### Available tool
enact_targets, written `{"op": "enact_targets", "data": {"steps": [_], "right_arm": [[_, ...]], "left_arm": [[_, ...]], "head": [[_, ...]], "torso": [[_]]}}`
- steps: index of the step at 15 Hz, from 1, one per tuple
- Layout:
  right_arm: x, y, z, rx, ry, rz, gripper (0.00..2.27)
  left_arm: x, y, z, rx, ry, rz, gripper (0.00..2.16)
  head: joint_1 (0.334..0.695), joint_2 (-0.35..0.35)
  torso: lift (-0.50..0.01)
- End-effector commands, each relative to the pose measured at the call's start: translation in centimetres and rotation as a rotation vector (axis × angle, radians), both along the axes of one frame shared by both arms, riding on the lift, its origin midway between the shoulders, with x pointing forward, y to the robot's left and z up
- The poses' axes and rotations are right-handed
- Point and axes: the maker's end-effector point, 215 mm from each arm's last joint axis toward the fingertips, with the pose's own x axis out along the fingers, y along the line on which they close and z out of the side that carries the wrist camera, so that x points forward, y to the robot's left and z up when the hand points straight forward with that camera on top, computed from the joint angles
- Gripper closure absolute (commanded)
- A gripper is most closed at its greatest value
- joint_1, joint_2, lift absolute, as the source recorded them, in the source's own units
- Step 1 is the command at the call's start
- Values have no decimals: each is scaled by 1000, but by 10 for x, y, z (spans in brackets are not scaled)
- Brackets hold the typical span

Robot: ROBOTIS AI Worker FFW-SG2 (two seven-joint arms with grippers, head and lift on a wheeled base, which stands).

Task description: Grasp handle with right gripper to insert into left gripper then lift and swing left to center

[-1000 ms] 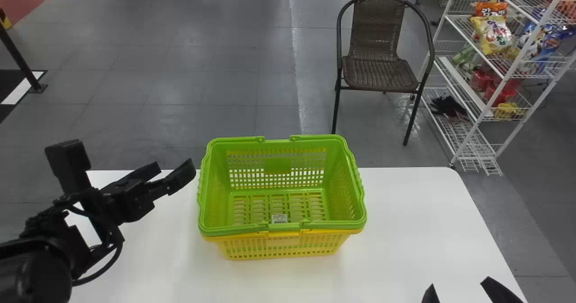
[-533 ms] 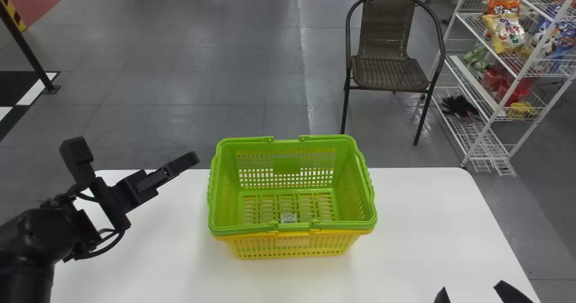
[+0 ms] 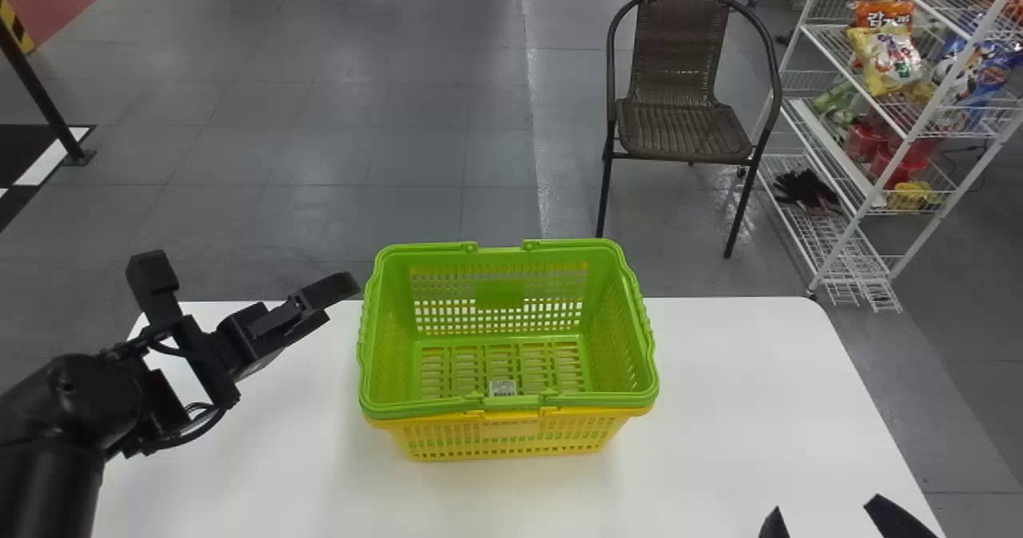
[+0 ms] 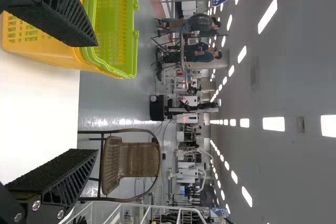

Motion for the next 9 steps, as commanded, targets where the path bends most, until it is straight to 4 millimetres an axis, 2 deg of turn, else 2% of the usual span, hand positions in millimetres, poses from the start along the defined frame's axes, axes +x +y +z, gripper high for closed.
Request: {"op": "enact_targets", "data": {"steps": [1,9], "right_arm": [[0,0,0,0,-1,0,90],[-2,-1,1,0,-2,-2,90]], "left_arm": [[-1,-2,-3,-1,6,-5,56],[-4,-19,-10,-3,22,-35,56]], "head": [[695,-29],[695,-47]], "torso": [[0],[0]]}}
